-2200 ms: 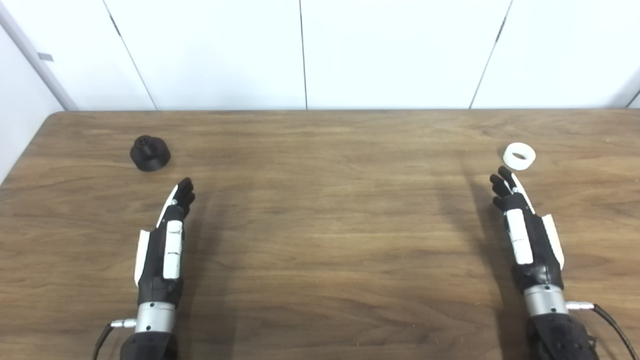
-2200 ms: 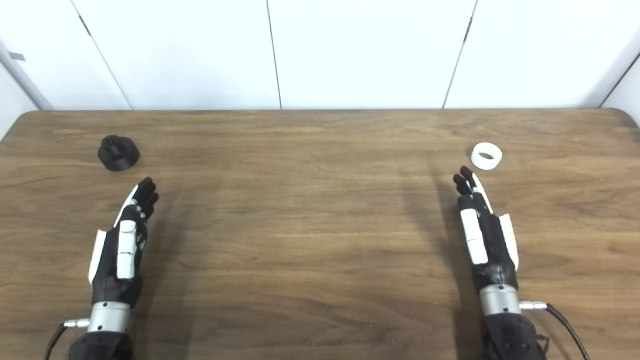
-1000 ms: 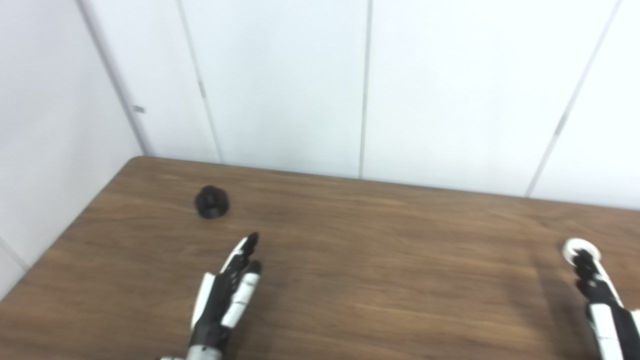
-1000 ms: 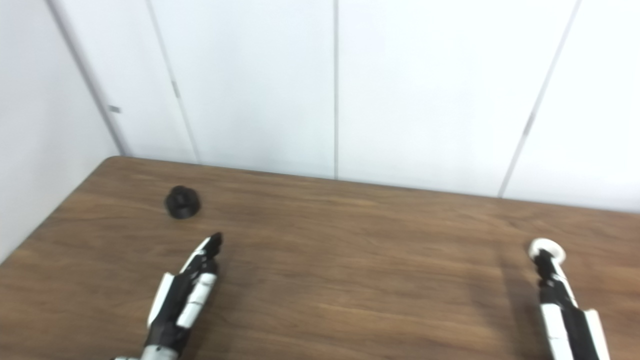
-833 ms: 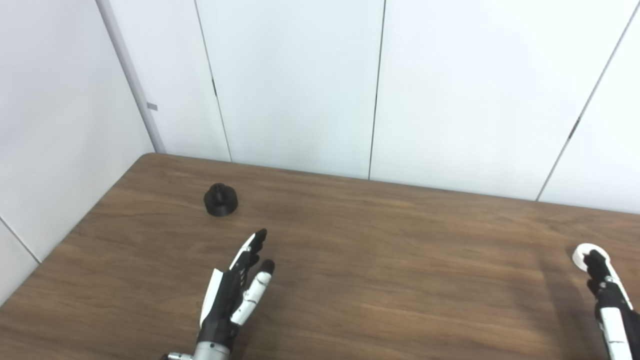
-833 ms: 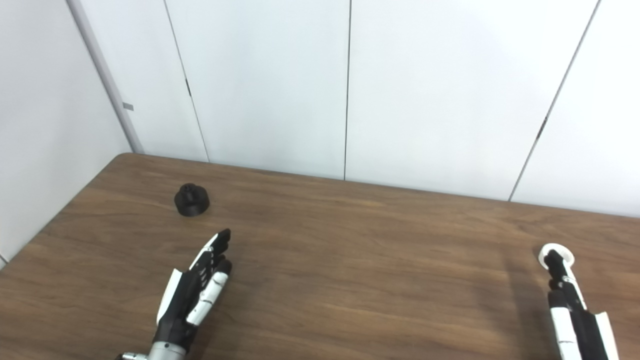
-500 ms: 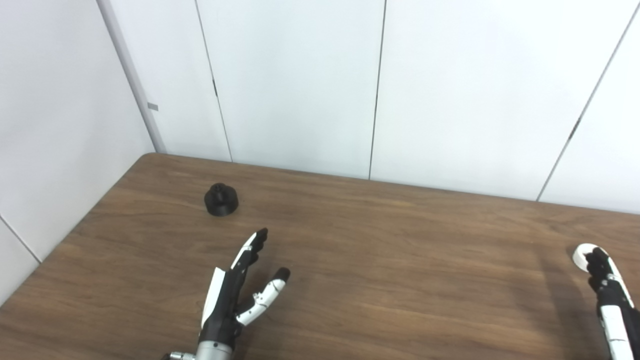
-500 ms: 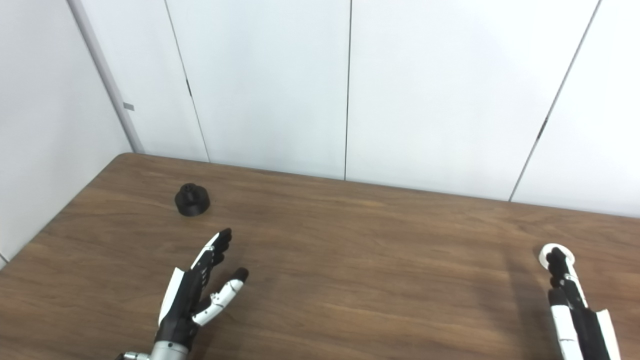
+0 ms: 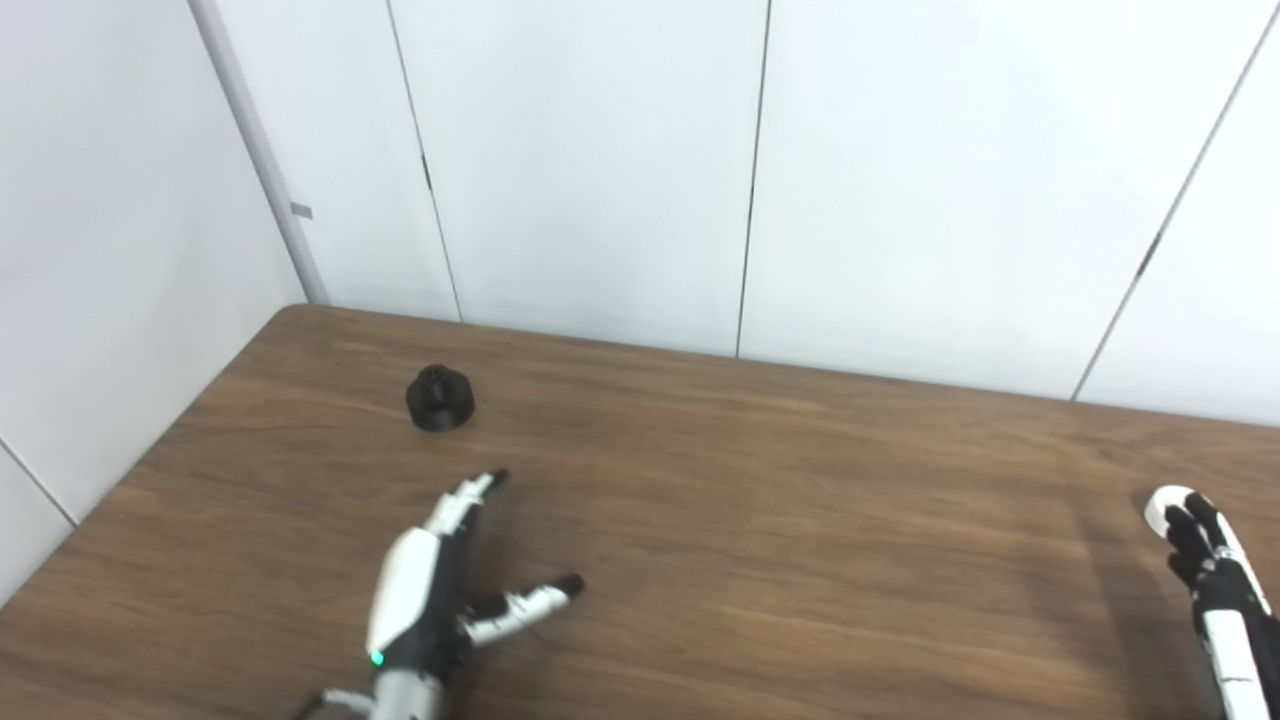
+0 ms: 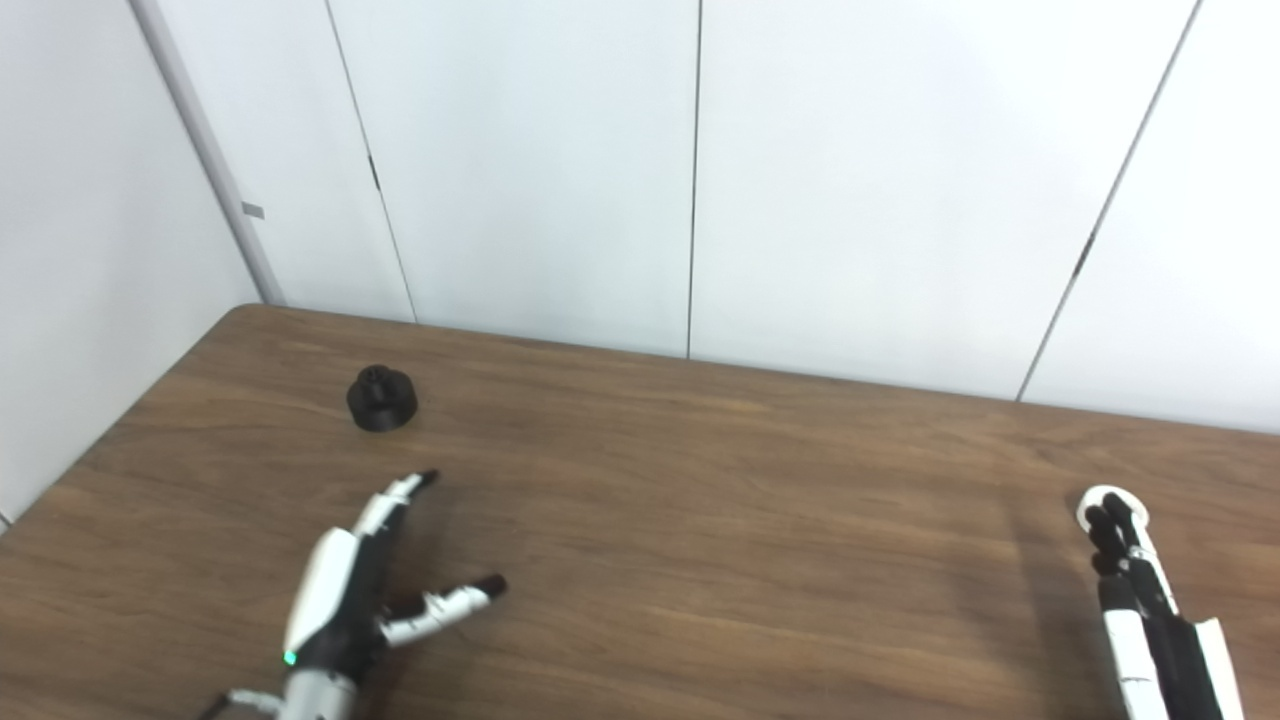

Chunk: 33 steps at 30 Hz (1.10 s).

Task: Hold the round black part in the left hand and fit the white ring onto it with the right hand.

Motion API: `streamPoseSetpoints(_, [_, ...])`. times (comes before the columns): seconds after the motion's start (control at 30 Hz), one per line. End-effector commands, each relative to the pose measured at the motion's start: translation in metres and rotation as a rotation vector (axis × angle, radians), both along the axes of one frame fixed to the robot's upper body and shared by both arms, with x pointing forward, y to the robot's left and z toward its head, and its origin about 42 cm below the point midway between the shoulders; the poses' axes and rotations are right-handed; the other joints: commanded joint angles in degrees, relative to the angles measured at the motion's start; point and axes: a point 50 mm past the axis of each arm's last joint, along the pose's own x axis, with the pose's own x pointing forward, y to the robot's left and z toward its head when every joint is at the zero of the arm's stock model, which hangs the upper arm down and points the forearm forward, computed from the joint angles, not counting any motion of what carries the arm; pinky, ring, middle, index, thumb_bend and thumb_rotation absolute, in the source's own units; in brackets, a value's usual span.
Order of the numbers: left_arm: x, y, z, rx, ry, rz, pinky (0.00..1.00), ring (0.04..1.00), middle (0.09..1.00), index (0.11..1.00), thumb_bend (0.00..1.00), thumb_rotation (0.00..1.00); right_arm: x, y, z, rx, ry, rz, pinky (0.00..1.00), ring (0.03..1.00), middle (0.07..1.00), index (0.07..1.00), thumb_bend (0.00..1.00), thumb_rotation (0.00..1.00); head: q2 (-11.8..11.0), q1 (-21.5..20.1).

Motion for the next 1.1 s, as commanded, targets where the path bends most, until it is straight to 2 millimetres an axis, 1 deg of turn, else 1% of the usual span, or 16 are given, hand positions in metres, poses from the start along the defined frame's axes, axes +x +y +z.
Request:
streamPoseSetpoints(0.0, [0.016, 0.013, 0.024, 0.106, -0.051, 0.011, 0.96, 0.997, 0.965, 0.935, 0.94, 0.42, -0.024, 0.001, -0.043, 0.034, 0.127, -0.022, 0.96, 0.961, 0.942, 0.961, 0.56, 1.00, 0.0, 0.0])
streamPoseSetpoints(0.07, [0.022, 0.023, 0.027, 0.152, -0.037, 0.037, 0.96, 0.999, 0.967, 0.936, 0.95, 0.44, -0.025, 0.001, -0.043, 0.034, 0.129, -0.022, 0.97, 0.966, 0.943, 0.963, 0.57, 1.00, 0.0, 0.0])
streamPoseSetpoints(0.13, [0.028, 0.031, 0.030, 0.190, -0.031, 0.064, 0.98, 0.993, 0.961, 0.927, 0.95, 0.44, -0.024, 0.002, -0.042, 0.032, 0.129, -0.021, 0.97, 0.965, 0.940, 0.963, 0.56, 1.00, 0.2, -0.1])
streamPoseSetpoints(0.23, [0.037, 0.046, 0.036, 0.215, -0.035, 0.106, 1.00, 0.999, 0.966, 0.920, 0.94, 0.42, -0.024, 0.002, -0.042, 0.025, 0.129, -0.027, 0.96, 0.957, 0.934, 0.959, 0.55, 1.00, 0.2, -0.1])
streamPoseSetpoints(0.37, [0.049, 0.058, 0.042, 0.232, -0.037, 0.154, 1.00, 1.000, 0.966, 0.915, 0.93, 0.41, -0.024, 0.002, -0.044, 0.018, 0.132, -0.032, 0.94, 0.943, 0.928, 0.954, 0.54, 1.00, 0.2, -0.1])
streamPoseSetpoints(0.43, [0.056, 0.064, 0.046, 0.252, -0.031, 0.173, 1.00, 1.000, 0.965, 0.914, 0.92, 0.43, -0.024, 0.002, -0.045, 0.015, 0.133, -0.034, 0.93, 0.940, 0.925, 0.952, 0.55, 1.00, 0.2, 0.0])
streamPoseSetpoints(0.57, [0.069, 0.074, 0.052, 0.261, -0.024, 0.210, 1.00, 1.000, 0.971, 0.917, 0.91, 0.44, -0.023, 0.002, -0.046, 0.017, 0.132, -0.036, 0.93, 0.938, 0.923, 0.947, 0.54, 0.99, 0.2, -0.1])
streamPoseSetpoints(0.63, [0.076, 0.079, 0.055, 0.280, -0.026, 0.228, 1.00, 1.000, 0.965, 0.912, 0.91, 0.43, -0.023, 0.002, -0.046, 0.014, 0.133, -0.035, 0.93, 0.933, 0.920, 0.945, 0.55, 0.99, 0.2, -0.1])
streamPoseSetpoints(0.73, [0.085, 0.083, 0.056, 0.326, -0.035, 0.243, 1.00, 0.994, 0.955, 0.898, 0.90, 0.41, -0.023, 0.002, -0.047, 0.002, 0.133, -0.035, 0.93, 0.932, 0.919, 0.945, 0.56, 0.99, 0.2, -0.1])
streamPoseSetpoints(0.83, [0.095, 0.088, 0.056, 0.356, -0.039, 0.250, 1.00, 0.992, 0.953, 0.889, 0.90, 0.41, -0.023, 0.001, -0.049, 0.000, 0.134, -0.035, 0.92, 0.933, 0.918, 0.943, 0.57, 0.98, 0.2, -0.3])
streamPoseSetpoints(0.97, [0.112, 0.097, 0.058, 0.357, -0.028, 0.262, 1.00, 0.992, 0.950, 0.885, 0.89, 0.39, -0.022, 0.002, -0.050, 0.002, 0.136, -0.028, 0.93, 0.936, 0.923, 0.944, 0.58, 0.97, 0.5, -0.9])
streamPoseSetpoints(1.07, [0.125, 0.103, 0.061, 0.344, -0.004, 0.263, 1.00, 0.995, 0.950, 0.880, 0.88, 0.38, -0.023, 0.003, -0.051, -0.006, 0.132, -0.024, 0.91, 0.932, 0.922, 0.942, 0.59, 0.96, 0.5, -1.1])
